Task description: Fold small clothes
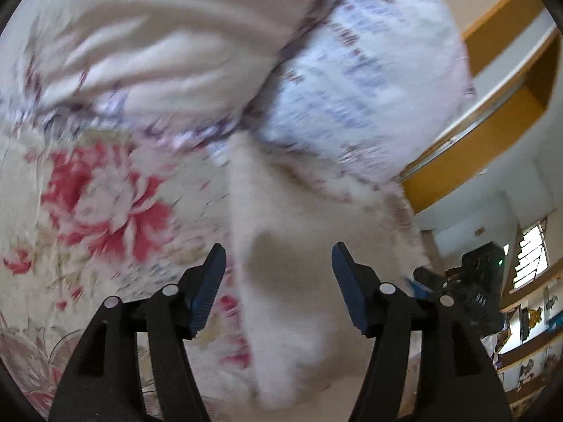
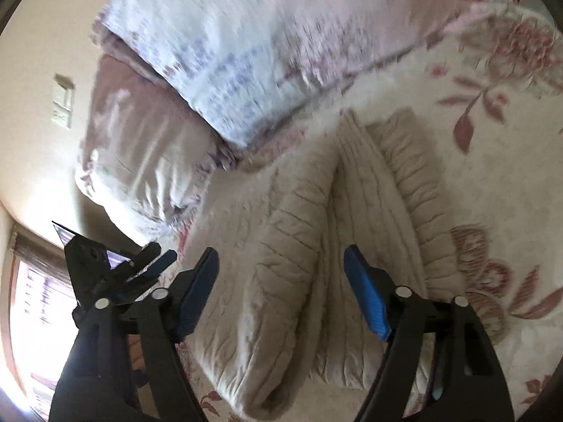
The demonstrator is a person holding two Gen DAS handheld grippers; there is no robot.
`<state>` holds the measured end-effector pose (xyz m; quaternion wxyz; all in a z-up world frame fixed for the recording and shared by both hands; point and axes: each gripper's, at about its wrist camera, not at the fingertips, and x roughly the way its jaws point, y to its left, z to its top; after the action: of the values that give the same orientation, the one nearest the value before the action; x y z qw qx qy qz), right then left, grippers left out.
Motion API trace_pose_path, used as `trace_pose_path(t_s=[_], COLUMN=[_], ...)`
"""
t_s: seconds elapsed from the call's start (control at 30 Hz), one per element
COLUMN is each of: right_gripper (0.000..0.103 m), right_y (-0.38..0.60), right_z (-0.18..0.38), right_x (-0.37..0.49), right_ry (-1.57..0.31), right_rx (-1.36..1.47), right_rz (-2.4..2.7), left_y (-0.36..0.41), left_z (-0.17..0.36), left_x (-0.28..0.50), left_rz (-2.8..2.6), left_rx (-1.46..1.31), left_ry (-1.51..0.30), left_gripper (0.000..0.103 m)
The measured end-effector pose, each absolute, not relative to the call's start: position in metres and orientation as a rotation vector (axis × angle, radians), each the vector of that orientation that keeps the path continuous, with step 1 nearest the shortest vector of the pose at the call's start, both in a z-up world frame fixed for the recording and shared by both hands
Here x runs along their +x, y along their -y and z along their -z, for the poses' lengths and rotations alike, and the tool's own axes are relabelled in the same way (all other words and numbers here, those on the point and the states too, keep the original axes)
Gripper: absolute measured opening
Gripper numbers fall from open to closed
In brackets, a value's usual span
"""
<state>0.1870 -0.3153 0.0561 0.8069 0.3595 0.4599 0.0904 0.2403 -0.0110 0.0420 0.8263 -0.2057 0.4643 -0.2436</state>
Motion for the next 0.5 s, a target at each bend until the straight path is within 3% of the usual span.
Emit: trace_pose_path(t_s=[0.3, 0.5], right_gripper=[0.053, 0.05], right_y=[0.317, 0.328], right_z=[-0.038, -0.027], right_x=[0.207, 0.223], right_ry=[-1.04, -1.028], right_rx=[0.848, 0.944], right_rz=[-0.246, -0.238], left_y=[0.015, 0.014], left_z=[-0.016, -0.005], left_x=[0.245, 0.242], left_rz=[0.547, 0.572], left_rx=[-0.424, -0.476], left_ry=[-1.062, -1.1], left_gripper=[0.063, 0.063])
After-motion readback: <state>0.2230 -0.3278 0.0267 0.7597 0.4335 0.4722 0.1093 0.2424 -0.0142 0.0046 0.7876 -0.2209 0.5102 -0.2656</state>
